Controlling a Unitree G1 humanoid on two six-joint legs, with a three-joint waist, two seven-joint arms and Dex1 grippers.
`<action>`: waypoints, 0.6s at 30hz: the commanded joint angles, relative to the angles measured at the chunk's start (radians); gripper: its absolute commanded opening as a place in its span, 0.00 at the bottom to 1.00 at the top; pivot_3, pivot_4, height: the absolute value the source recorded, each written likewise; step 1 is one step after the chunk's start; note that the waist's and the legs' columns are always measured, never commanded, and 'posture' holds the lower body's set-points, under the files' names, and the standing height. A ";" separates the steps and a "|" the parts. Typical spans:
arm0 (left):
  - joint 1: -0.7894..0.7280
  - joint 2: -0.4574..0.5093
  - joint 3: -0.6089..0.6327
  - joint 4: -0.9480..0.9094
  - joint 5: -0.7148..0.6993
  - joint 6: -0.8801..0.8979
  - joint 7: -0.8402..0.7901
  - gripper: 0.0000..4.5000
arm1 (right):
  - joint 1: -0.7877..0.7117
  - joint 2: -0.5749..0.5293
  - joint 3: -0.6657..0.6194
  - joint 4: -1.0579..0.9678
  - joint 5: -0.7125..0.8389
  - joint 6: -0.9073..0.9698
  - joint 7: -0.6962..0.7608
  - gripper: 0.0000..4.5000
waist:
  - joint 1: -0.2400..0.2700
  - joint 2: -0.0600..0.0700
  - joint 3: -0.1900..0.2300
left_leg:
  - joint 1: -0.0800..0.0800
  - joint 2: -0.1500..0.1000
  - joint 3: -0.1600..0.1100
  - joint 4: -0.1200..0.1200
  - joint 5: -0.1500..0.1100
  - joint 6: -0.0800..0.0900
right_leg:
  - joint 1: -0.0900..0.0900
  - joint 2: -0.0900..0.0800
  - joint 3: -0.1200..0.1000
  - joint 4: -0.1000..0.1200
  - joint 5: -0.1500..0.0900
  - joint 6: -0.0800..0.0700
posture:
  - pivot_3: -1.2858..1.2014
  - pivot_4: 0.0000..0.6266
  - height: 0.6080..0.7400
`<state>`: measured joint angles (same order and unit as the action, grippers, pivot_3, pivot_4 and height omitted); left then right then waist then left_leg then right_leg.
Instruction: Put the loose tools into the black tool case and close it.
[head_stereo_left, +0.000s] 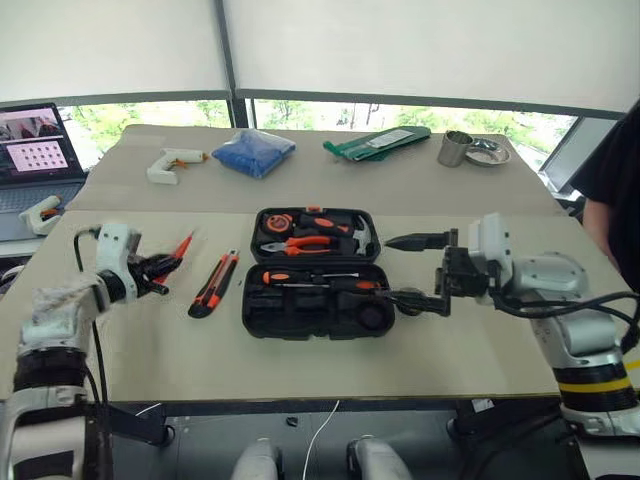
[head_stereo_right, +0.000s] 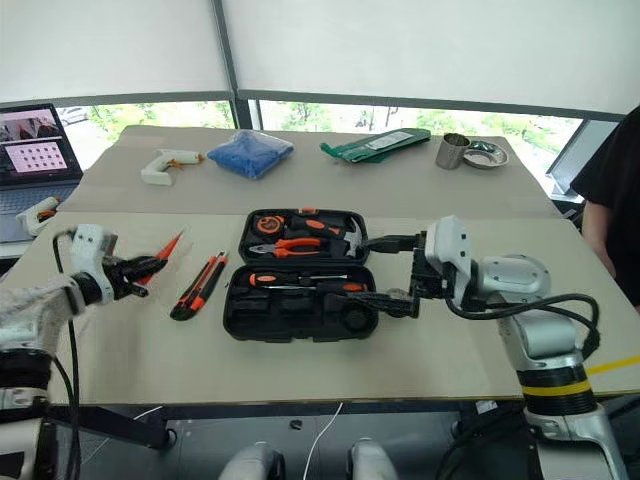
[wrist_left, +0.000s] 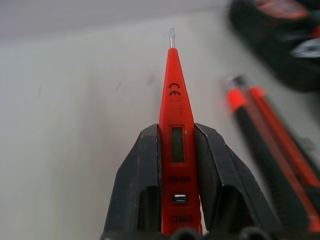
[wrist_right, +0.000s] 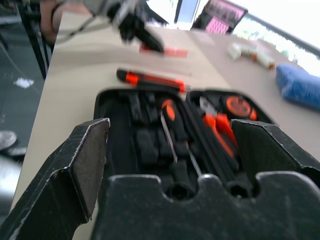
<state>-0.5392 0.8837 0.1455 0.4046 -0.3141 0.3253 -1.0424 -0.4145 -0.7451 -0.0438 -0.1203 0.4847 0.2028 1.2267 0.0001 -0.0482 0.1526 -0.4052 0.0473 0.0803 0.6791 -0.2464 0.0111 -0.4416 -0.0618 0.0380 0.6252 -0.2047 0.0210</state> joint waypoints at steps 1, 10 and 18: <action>-0.055 0.045 -0.128 -0.145 0.033 -0.091 -0.212 0.10 | 0.028 -0.054 -0.074 0.002 0.017 -0.009 0.023 1.00 | 0.006 0.001 0.000 | 0.000 0.000 0.000 0.000 0.000 0.000 | 0.000 0.000 0.000 -0.001 0.000 0.000 | 0.52 0.24 1.00; -0.173 -0.082 -0.385 -0.288 0.142 -0.010 -0.264 0.10 | 0.093 -0.083 -0.127 -0.019 0.024 0.007 -0.020 1.00 | 0.003 0.002 0.000 | 0.002 0.000 0.001 0.001 -0.001 0.001 | 0.001 0.003 0.004 0.001 0.000 0.001 | 0.52 0.24 1.00; -0.254 -0.172 -0.475 -0.196 0.257 0.012 -0.229 0.10 | 0.158 -0.078 -0.153 -0.081 0.042 0.026 -0.059 1.00 | 0.001 0.002 0.000 | 0.001 0.000 0.000 0.003 -0.001 0.001 | 0.001 0.003 0.004 0.002 0.000 0.002 | 0.52 0.24 1.00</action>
<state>-0.7592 0.7232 -0.3177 0.1965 -0.0861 0.3359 -1.2784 -0.2655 -0.8178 -0.1504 -0.1608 0.4951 0.2209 1.1840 0.0009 -0.0466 0.1525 -0.4039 0.0473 0.0803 0.6821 -0.2470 0.0120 -0.4402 -0.0587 0.0417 0.6270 -0.2050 0.0228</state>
